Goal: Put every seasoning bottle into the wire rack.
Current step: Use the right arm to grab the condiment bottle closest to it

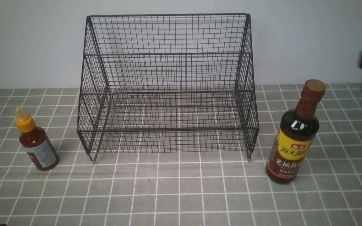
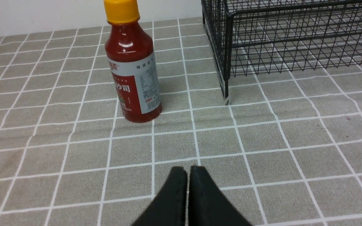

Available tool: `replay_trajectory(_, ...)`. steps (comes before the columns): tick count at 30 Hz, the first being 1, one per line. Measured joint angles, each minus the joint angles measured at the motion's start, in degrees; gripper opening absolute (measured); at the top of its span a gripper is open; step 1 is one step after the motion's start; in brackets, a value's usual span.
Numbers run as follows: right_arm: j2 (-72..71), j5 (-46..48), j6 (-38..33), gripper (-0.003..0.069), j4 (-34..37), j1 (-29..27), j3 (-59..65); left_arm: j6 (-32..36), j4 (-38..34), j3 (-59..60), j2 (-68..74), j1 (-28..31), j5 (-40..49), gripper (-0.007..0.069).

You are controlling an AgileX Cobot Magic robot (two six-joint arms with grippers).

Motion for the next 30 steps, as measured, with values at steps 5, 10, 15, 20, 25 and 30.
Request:
replay_trajectory(5, 7.4, -3.8, -3.3, 0.0202, 0.1, 0.3, -1.5, 0.0, 0.0, 0.0, 0.0, 0.0, 0.0, -0.0007)
replay_trajectory(10, 14.2, -4.9, -3.8, 0.0426, 0.1, 0.3, -1.5, 0.0, 0.0, 0.0, 0.0, 0.0, 0.0, -0.0007)
replay_trajectory(15, 18.5, -4.9, -3.5, 0.0552, 0.1, 0.3, -1.5, 0.0, 0.0, 0.0, 0.0, 0.0, 0.0, -0.0007)
replay_trajectory(20, 21.8, -1.5, -0.8, 0.0548, 0.1, 0.3, -1.5, 0.0, 0.0, 0.0, 0.0, 0.0, 0.0, -0.0007)
replay_trajectory(25, 22.3, 0.7, -0.1, 0.0385, 0.0, 0.3, -1.5, 0.0, 0.0, 0.0, 0.0, 0.0, 0.0, -0.0007)
replay_trajectory(30, 20.8, 2.7, -1.1, 0.0270, 0.0, 0.4, -1.5, 0.0, 0.0, 0.0, 0.0, 0.0, 0.0, -0.0007)
